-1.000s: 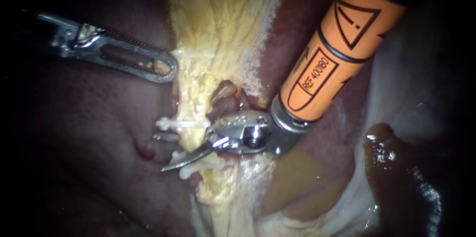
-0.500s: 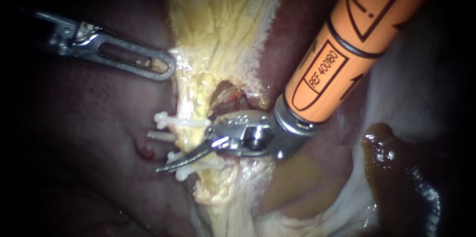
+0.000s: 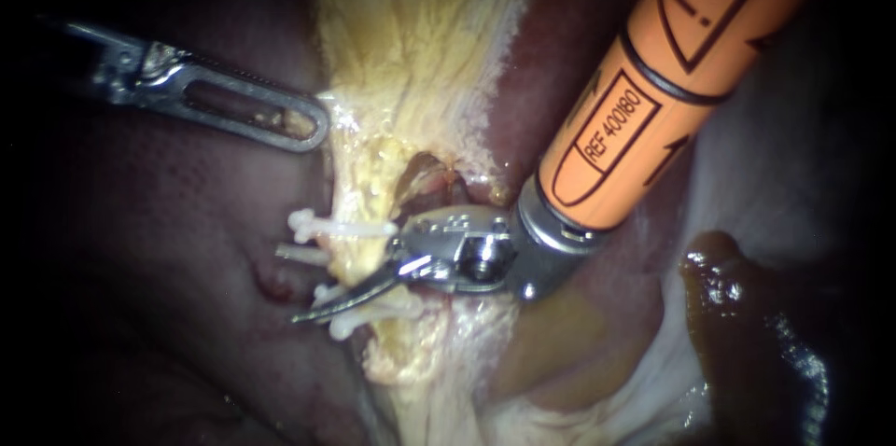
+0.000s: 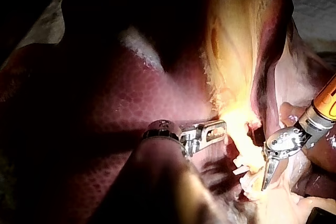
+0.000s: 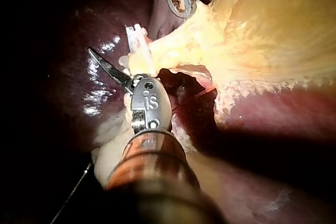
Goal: Go to the cutting position left tube
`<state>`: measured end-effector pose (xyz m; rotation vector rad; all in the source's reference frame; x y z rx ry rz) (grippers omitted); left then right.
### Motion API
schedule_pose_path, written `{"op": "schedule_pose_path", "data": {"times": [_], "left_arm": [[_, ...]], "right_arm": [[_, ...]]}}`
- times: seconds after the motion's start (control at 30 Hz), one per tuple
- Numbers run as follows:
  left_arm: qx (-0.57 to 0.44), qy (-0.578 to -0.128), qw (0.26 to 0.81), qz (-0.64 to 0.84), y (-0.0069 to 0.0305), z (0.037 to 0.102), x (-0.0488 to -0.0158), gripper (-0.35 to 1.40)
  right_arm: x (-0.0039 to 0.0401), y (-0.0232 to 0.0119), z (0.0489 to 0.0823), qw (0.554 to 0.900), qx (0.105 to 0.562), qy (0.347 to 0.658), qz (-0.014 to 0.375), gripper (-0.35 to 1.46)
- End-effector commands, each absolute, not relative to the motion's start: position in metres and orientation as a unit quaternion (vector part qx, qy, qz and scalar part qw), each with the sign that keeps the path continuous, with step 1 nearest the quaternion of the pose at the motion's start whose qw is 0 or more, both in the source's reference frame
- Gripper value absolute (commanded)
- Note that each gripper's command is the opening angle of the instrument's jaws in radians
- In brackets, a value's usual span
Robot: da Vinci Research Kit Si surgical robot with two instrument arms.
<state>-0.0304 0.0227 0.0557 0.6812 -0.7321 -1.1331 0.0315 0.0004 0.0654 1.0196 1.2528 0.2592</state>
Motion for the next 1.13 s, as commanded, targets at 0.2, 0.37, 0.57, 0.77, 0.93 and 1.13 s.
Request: {"op": "schedule_pose_path", "data": {"times": [0.2, 0.37, 0.57, 0.77, 0.93, 1.13], "left_arm": [[0.309, -0.332, 0.728, -0.515, 0.0227, 0.0557, -0.0307, -0.35], [0.309, -0.332, 0.728, -0.515, 0.0227, 0.0557, -0.0305, -0.35], [0.308, -0.332, 0.728, -0.515, 0.0228, 0.0558, -0.0305, -0.35], [0.307, -0.332, 0.728, -0.515, 0.0227, 0.0557, -0.0305, -0.35], [0.307, -0.332, 0.728, -0.515, 0.0228, 0.0557, -0.0305, -0.35], [0.307, -0.332, 0.728, -0.515, 0.0227, 0.0557, -0.0305, -0.35]], "right_arm": [[0.0294, 0.0021, 0.0671, 0.668, 0.451, 0.579, 0.125, -0.35], [0.0283, 0.0033, 0.0691, 0.668, 0.455, 0.572, 0.141, -0.35], [0.0293, 0.0023, 0.0674, 0.663, 0.463, 0.573, 0.132, -0.35], [0.0293, 0.0023, 0.0676, 0.661, 0.468, 0.57, 0.134, -0.35], [0.0292, 0.0023, 0.0677, 0.661, 0.47, 0.569, 0.136, -0.35], [0.0292, 0.0023, 0.0676, 0.661, 0.47, 0.569, 0.136, -0.35]]}}
